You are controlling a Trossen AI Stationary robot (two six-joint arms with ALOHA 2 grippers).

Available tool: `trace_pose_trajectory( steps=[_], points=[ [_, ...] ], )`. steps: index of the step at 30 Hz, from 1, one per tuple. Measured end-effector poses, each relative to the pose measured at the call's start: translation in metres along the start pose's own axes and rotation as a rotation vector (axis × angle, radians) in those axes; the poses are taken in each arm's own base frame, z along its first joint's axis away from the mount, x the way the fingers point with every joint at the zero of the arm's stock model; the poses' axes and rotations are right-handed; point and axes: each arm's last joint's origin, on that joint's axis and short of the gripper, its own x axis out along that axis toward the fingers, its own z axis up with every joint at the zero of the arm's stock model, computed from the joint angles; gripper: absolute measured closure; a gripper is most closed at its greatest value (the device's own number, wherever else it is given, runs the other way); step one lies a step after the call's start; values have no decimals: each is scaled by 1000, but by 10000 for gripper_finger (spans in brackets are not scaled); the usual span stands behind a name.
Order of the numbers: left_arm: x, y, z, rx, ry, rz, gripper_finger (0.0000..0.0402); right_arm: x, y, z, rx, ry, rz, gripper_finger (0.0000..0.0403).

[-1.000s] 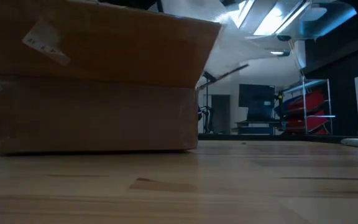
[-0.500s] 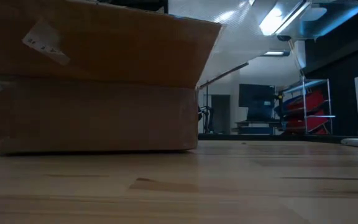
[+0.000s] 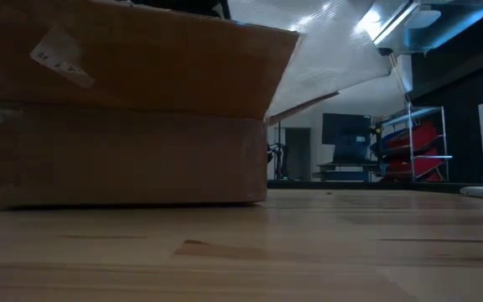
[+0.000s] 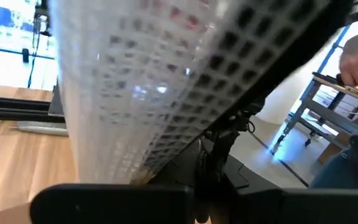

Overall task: Unpack boxes
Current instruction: Open the transparent zip bag

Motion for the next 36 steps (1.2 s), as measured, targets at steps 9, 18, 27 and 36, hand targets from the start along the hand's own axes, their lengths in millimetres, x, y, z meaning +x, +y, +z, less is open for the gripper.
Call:
trace_pose_trajectory(
  steps=[9, 18, 27, 36],
  points=[
    [0, 0, -1, -4, 10, 1, 402, 5, -1, 10, -213, -9, -271, 226],
    [0, 0, -1, -6, 11, 2, 402, 8, -5, 20, -284, -86, -309, 127],
    [0, 0, -2, -8, 13, 2, 402, 26, -15, 13, -267, -17, -267, 112],
    [1, -1, -2, -11, 16, -1, 402, 58, -33, 5, -182, 20, -153, 112]
  ],
)
